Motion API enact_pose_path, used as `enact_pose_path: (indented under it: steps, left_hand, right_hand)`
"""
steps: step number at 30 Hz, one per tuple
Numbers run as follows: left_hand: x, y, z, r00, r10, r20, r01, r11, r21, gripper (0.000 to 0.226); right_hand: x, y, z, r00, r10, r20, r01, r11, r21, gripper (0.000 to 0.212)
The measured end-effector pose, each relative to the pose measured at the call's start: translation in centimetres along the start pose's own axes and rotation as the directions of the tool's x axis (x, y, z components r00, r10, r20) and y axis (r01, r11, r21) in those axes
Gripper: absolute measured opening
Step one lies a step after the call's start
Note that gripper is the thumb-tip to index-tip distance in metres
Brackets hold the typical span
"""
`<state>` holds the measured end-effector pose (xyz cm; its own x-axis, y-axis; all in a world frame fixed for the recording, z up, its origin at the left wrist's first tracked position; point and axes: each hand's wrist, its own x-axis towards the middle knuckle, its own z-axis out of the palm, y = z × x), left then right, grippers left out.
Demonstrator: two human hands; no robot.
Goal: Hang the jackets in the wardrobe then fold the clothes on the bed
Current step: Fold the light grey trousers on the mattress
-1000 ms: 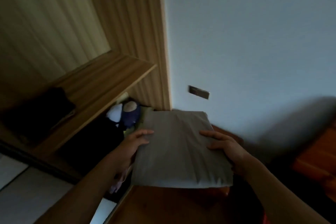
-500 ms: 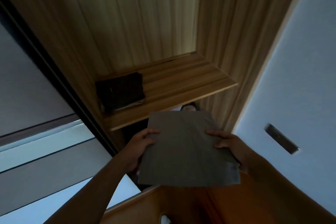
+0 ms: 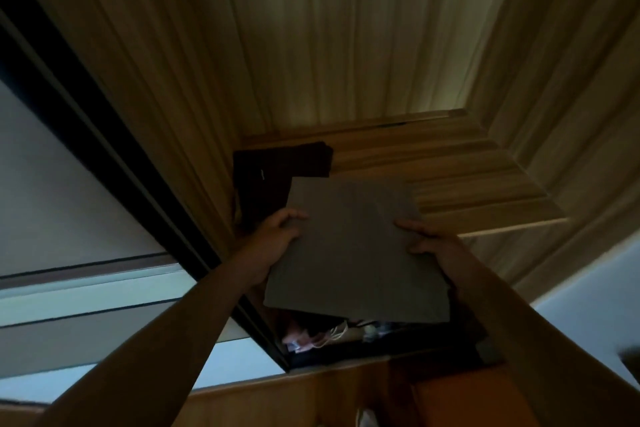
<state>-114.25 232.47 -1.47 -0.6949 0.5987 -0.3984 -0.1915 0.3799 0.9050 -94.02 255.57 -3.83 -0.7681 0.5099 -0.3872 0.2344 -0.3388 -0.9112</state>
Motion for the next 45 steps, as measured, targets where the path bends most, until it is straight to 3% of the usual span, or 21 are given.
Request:
enact_pose_path:
  steps: [13,18,23,27,30,32,33,35,36,37,39,42,45]
  left_hand:
    - [11.4,3.6,-6.6,0.941,-0.014,-0.337,0.032,0.998,0.050,0.021]
    - [16.3,3.3,-8.4,0.894,0.034,-0.446,0.065,0.976,0.206,0.026]
    - [20.1,2.1,-10.2,0.843,0.129,-0.522,0.094,0.921,0.379,0.031]
    - [21.7,1.2,-10.3,0.833,0.131,-0.537,0.188,0.846,0.499,0.037]
    - [21.6,-0.1,-9.2,0.844,0.131,-0.520,0.337,0.626,0.704,0.049]
    - [20.9,-0.6,-8.1,0.823,0.157,-0.546,0.427,0.463,0.777,0.051]
    - [20.6,-0.5,-7.5,0.802,0.203,-0.562,0.446,0.421,0.790,0.051]
    - [20.7,0.0,-6.8,0.785,0.314,-0.534,0.429,0.347,0.834,0.054]
    - [21.0,0.3,-6.6,0.798,0.342,-0.496,0.406,0.303,0.862,0.056]
    - [21.4,0.5,-6.4,0.817,0.353,-0.456,0.379,0.267,0.886,0.058]
    - [22.2,0.3,-6.5,0.840,0.367,-0.399,0.314,0.270,0.910,0.061]
    - [22.6,-1.2,-7.1,0.863,0.341,-0.373,0.280,0.292,0.915,0.063]
    - [23.2,-2.9,-7.3,0.861,0.317,-0.399,0.298,0.322,0.899,0.068]
  right_hand:
    - [18.2,-7.5,8.1,0.975,0.051,0.218,-0.003,0.976,-0.218,0.059]
    - [24.2,-7.4,10.6,0.956,-0.090,0.281,0.193,0.909,-0.369,0.062]
    - [28.9,-6.4,12.5,0.925,-0.057,0.376,0.252,0.831,-0.496,0.066]
    - [31.1,-5.4,13.0,0.948,0.008,0.319,0.171,0.831,-0.529,0.069]
    - [31.4,-4.4,13.0,0.948,0.020,0.316,0.183,0.782,-0.596,0.070]
    - [31.2,-3.9,12.8,0.939,0.055,0.338,0.200,0.713,-0.672,0.066]
    - [31.1,-3.8,12.5,0.937,0.013,0.349,0.263,0.631,-0.730,0.060]
    - [30.9,-4.0,12.5,0.898,-0.238,0.370,0.432,0.318,-0.844,0.048]
    - [30.9,-4.1,12.9,0.842,-0.373,0.390,0.476,0.170,-0.863,0.048]
    - [30.8,-4.4,13.7,0.796,-0.447,0.409,0.490,0.078,-0.868,0.051]
    - [31.1,-4.5,15.6,0.754,-0.467,0.461,0.519,-0.007,-0.855,0.059]
    - [32.1,-3.0,17.3,0.767,-0.396,0.504,0.511,-0.098,-0.854,0.070]
    - [33.3,-0.2,16.9,0.814,-0.350,0.463,0.480,-0.042,-0.876,0.076]
